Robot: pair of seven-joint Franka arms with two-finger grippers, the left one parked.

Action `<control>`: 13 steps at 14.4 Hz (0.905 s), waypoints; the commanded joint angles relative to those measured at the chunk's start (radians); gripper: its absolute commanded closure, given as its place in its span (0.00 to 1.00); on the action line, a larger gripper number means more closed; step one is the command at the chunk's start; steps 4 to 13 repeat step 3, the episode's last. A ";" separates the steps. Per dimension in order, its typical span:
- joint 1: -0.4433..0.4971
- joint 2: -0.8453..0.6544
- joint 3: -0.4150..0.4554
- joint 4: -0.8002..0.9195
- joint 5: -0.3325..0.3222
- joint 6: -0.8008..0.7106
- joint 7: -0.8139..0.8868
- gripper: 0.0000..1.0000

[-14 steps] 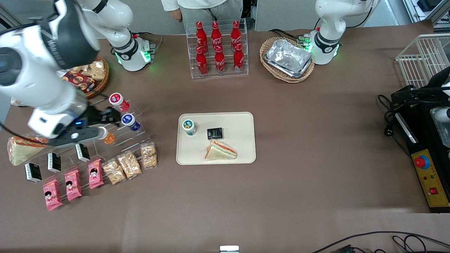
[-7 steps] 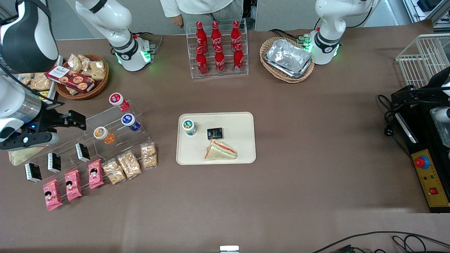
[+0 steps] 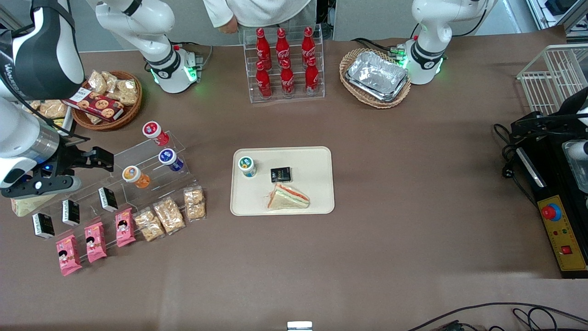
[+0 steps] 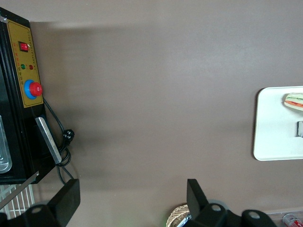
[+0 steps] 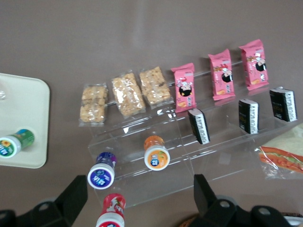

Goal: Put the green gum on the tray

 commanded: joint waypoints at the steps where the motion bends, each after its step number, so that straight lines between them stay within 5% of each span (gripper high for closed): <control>1: 0.195 -0.006 -0.239 0.023 0.052 -0.020 -0.046 0.00; 13: 0.189 -0.006 -0.236 0.023 0.052 -0.021 -0.043 0.00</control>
